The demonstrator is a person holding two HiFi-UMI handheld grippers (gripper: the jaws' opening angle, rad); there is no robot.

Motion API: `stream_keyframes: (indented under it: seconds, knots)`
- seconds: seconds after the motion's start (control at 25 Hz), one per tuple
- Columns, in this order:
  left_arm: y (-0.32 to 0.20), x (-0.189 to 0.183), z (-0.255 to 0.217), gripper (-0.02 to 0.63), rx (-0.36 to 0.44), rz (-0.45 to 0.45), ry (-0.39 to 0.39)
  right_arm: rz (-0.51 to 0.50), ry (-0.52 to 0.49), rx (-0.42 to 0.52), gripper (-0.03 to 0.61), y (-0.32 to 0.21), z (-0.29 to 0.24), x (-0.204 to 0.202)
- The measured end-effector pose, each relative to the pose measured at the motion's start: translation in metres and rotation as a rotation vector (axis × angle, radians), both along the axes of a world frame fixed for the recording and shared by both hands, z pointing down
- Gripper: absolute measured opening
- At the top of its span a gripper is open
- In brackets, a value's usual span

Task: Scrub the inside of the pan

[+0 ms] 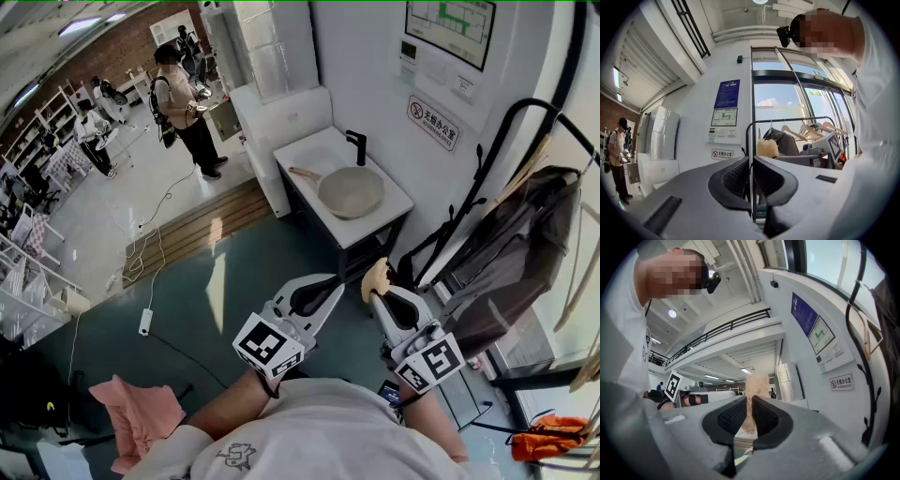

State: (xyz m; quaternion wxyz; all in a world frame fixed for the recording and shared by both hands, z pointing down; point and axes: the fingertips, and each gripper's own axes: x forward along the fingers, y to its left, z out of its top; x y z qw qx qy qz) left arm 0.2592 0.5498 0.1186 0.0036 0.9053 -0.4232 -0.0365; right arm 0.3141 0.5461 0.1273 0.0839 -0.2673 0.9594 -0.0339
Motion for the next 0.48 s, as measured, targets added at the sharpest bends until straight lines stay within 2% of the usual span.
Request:
stream_keyframes:
  seconds: [0.28, 0.48]
  knots:
    - [-0.007, -0.007, 0.001, 0.026, 0.001, -0.001, 0.014, -0.004, 0.017, -0.002, 0.037, -0.007, 0.005, -0.009]
    - [-0.008, -0.023, 0.007, 0.002, -0.010, 0.011, 0.035, -0.007, 0.018, -0.008, 0.037, -0.010, 0.005, -0.025]
